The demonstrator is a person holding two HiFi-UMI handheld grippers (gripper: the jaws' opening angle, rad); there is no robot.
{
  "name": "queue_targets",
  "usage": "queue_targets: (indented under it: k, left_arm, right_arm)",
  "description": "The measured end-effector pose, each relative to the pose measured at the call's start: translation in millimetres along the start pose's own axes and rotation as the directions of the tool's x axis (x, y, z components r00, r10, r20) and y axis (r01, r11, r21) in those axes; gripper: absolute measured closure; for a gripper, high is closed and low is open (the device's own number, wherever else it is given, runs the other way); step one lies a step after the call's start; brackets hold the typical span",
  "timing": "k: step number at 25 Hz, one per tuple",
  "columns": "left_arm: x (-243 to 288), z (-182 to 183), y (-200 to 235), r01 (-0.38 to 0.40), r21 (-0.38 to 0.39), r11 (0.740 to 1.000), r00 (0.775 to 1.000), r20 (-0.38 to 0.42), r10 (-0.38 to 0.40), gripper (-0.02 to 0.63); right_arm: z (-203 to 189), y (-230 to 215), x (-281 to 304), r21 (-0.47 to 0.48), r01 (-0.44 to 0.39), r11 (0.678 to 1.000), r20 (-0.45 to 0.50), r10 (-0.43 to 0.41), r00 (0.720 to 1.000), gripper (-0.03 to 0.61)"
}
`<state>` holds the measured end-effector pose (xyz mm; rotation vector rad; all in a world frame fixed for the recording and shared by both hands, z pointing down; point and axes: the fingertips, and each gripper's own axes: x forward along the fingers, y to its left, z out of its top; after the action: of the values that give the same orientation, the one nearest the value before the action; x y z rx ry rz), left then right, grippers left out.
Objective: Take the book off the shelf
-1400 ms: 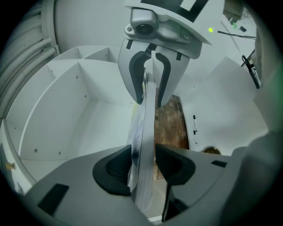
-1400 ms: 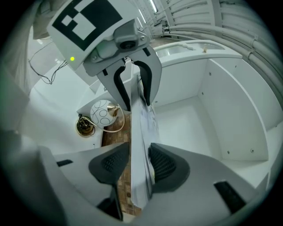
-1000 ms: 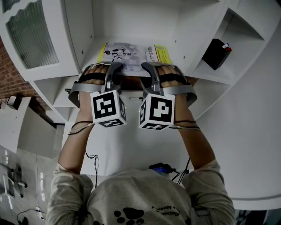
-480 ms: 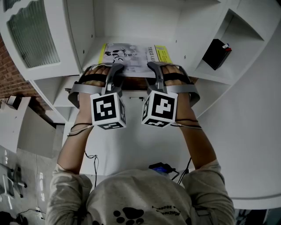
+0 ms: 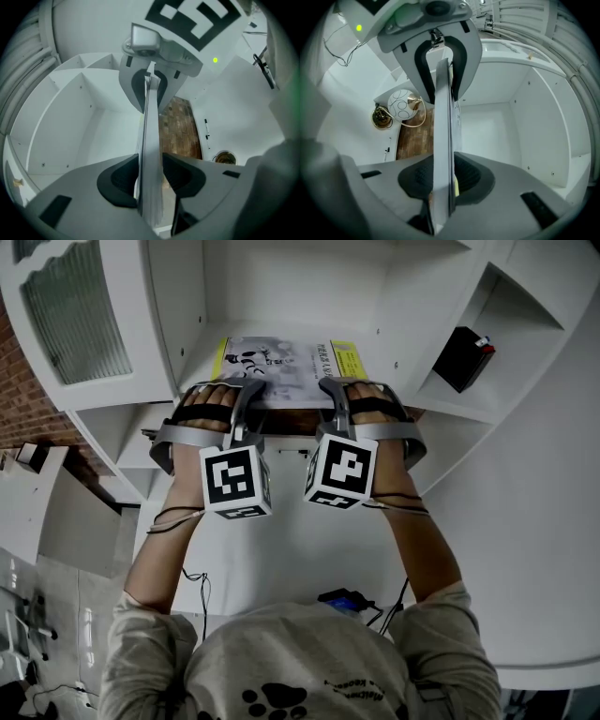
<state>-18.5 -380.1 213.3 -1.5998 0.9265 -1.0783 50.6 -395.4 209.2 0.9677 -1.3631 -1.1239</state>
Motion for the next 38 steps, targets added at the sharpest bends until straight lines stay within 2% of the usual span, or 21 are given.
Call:
queue_targets:
  k: [3,6,15,27,38]
  left_arm:
    - [4.0,-1.2,2.8,-0.032,-0.006,0.999,0.999,-0.009,0.032,0.46]
    - [1.9,-0.1,8.4,-0.05,-0.013,0.999,0.999,-0.009,0.049,0.508]
    - [-14.4,9.6,2.9,-0.068,0.013,0.998,0.997,-0.025,0.068,0.528]
    - [-65.5,31.8,-13.7,-0.108,0.027,0.994,0.994,-0.029,0.109,0.535]
    - [-106.4,47.5,-9.7,-0.158,0.043,0.986,0.986,-0.038,0.16,0.537]
  right_arm:
    - [1.4,1.4,-1.8,-0.002,0.006,1.0,0.005,-0.006,1.0,0.491]
    - [1.6,1.8,-5.3,-0.002,0.014,1.0,0.008,-0.014,1.0,0.492]
    - [-0.6,7.3,-24.1,0.011,0.032,0.999,0.016,-0.032,0.999,0.496]
    - [-0.3,21.8,-78.5,0.017,0.059,0.998,0.036,-0.059,0.998,0.499]
    - [2.8,18.5,-120.2,0.017,0.091,0.996,0.062,-0.092,0.994,0.5]
